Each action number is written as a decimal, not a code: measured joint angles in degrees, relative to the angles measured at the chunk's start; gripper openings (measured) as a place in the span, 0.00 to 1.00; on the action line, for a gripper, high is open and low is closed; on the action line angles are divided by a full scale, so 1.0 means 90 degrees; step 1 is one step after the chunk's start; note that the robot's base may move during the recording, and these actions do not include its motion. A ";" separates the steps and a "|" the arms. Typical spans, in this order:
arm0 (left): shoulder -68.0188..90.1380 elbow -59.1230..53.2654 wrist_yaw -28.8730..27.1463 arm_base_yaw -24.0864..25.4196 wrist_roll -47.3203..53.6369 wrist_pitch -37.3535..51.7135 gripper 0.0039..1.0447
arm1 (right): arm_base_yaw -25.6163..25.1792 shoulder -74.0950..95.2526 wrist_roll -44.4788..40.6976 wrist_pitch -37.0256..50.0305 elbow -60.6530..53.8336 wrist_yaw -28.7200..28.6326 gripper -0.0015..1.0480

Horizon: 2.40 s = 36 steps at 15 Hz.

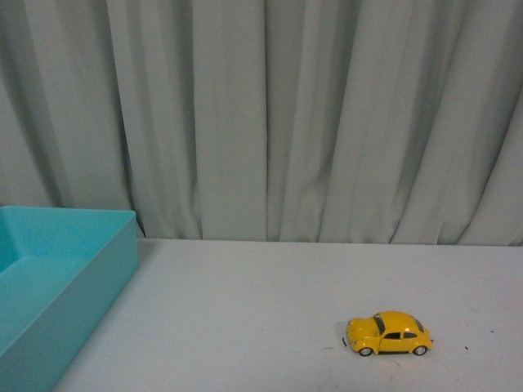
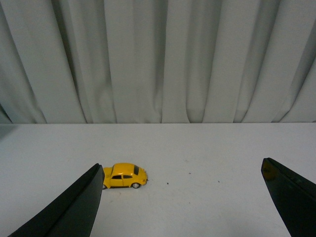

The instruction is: Wind up and store yellow beetle toy

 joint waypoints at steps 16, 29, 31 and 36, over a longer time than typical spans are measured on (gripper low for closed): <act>0.0000 0.0000 0.0000 0.0000 0.0000 0.0002 0.94 | 0.0000 0.0000 0.0000 0.0005 0.0000 0.0000 0.94; 0.0000 0.0000 0.0000 0.0000 0.0000 -0.0002 0.94 | 0.0000 0.0000 0.0000 0.0000 0.0000 0.0000 0.94; 0.0000 0.0000 0.0000 0.0000 0.0002 -0.0002 0.94 | 0.0100 0.0070 0.0131 -0.0053 0.0012 0.0357 0.94; 0.0000 0.0000 -0.0002 -0.0007 0.0000 0.0005 0.94 | -0.2463 0.5731 0.0675 0.4755 0.1530 0.0797 0.94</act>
